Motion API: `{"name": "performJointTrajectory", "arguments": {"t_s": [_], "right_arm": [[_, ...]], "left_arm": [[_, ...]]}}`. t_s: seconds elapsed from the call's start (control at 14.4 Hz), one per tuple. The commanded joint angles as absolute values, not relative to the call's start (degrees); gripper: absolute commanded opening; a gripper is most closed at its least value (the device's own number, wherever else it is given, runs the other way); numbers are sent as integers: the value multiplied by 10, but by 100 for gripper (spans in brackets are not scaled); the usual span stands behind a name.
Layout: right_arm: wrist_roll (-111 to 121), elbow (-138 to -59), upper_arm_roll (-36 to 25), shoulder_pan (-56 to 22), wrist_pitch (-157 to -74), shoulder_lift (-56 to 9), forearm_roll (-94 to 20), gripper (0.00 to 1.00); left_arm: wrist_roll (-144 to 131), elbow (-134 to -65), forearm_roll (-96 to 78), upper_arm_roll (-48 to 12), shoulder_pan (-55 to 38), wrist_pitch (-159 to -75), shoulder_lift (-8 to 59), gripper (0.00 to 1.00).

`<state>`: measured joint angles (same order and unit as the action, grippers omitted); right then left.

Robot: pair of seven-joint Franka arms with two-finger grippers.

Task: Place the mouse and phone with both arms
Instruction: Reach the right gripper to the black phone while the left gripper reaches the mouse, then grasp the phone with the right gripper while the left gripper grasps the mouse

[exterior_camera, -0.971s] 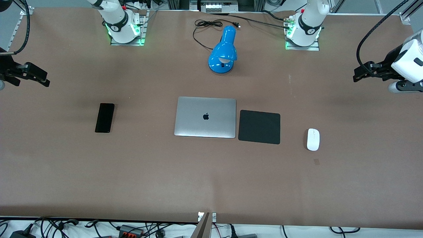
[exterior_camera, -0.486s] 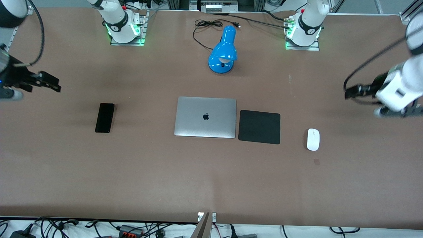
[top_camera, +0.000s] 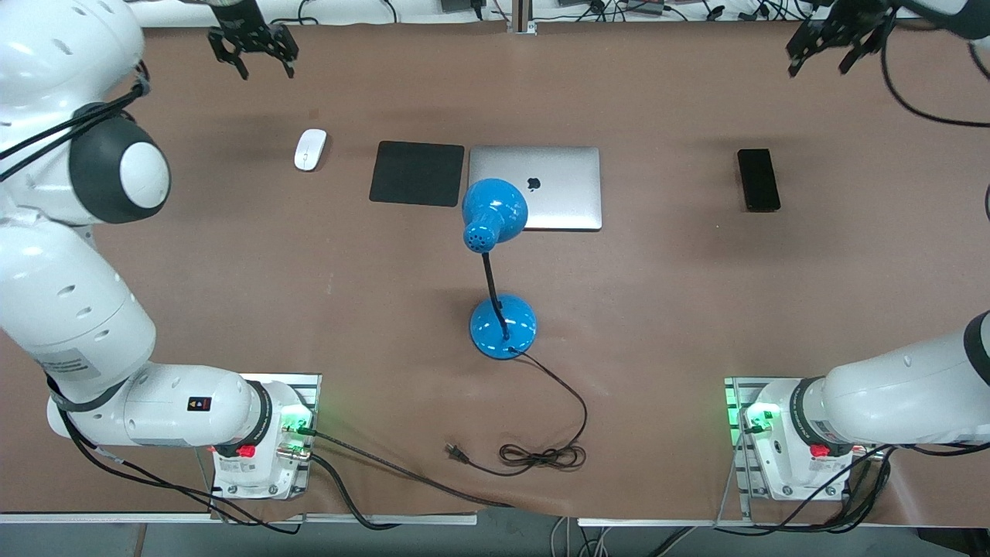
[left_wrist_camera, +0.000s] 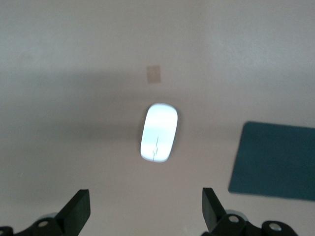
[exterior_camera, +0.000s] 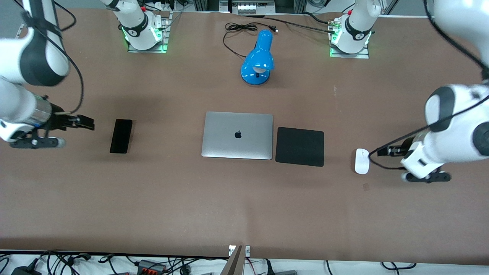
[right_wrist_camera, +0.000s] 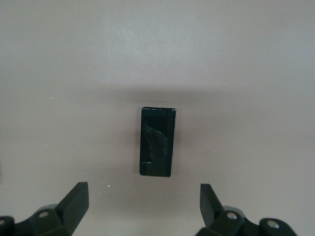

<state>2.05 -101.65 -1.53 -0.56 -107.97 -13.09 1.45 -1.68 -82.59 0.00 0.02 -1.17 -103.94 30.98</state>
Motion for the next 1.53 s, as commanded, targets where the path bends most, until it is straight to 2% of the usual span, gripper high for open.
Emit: {"name": "performJointTrajectory", "arguments": {"t_s": [0.0,0.28,0.35,0.76,1.04,1.46], "right_arm": [[19,-1115,-17,-6,-1168,-116,24,100],[19,-1170,-19,8,-1263,-175,24,100],[19,-1177,-19,9,-1271,-183,23,100],[-40,-1186,-19,11,-1311,-252,22,100],[-41,-1206,-18,18,-1354,-270,22,100],[-47,-1205,-18,20,-1370,-291,13,100]], "left_arm": [[22,-820,10,4,-16,-1098,363,100],[63,-938,9,1,-14,-1265,364,100],[70,-949,9,1,-14,-1285,366,100],[91,-966,10,-1,-14,-1288,372,100],[94,-979,9,-3,-16,-1285,373,100],[94,-992,9,-3,-14,-1285,374,100]]}}
